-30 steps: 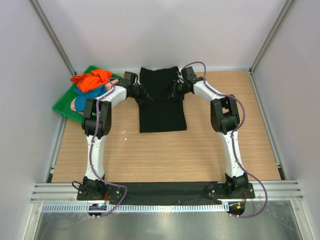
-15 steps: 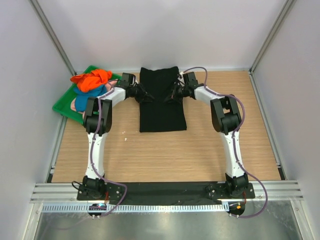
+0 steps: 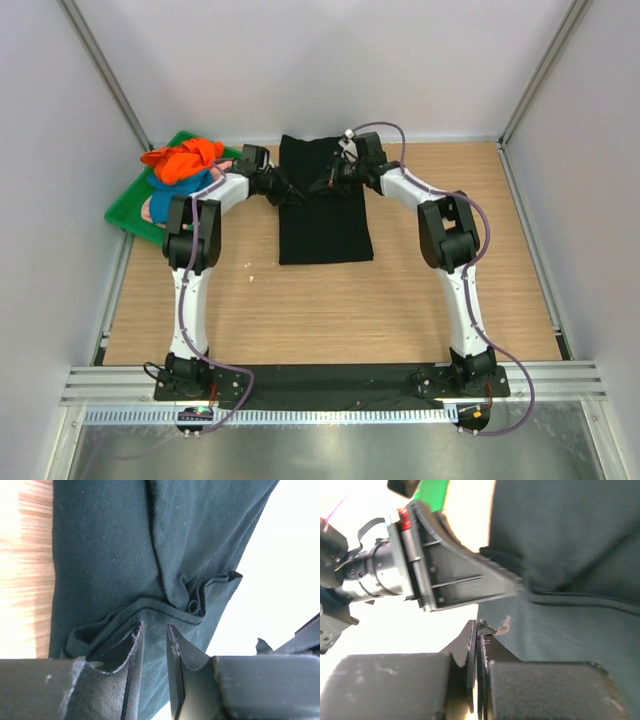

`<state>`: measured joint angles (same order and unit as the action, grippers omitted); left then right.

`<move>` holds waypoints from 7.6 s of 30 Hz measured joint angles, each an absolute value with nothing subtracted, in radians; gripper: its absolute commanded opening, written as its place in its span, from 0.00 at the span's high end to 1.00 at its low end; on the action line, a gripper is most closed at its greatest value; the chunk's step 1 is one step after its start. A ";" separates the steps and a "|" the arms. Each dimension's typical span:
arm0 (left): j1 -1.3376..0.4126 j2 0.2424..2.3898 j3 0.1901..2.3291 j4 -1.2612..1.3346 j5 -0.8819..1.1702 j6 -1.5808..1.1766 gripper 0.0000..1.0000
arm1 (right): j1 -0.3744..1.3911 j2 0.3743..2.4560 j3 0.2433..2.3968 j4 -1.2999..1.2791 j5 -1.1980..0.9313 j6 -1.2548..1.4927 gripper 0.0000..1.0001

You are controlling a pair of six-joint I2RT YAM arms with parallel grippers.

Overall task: Fold and stack the t-shirts
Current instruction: Fold the tshirt

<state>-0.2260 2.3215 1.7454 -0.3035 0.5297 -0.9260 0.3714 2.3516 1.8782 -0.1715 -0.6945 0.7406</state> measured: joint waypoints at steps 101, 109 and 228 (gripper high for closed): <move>-0.280 2.052 1.216 -0.212 0.653 -0.861 1.00 | 0.343 2.245 1.286 0.089 -0.975 0.806 0.99; -0.258 2.046 1.139 -0.121 0.710 -0.871 1.00 | 0.290 2.202 1.154 0.196 -1.024 0.766 0.98; -0.253 1.518 0.962 -0.524 0.582 -0.707 0.96 | 0.293 1.831 1.052 -0.361 -0.684 0.628 0.88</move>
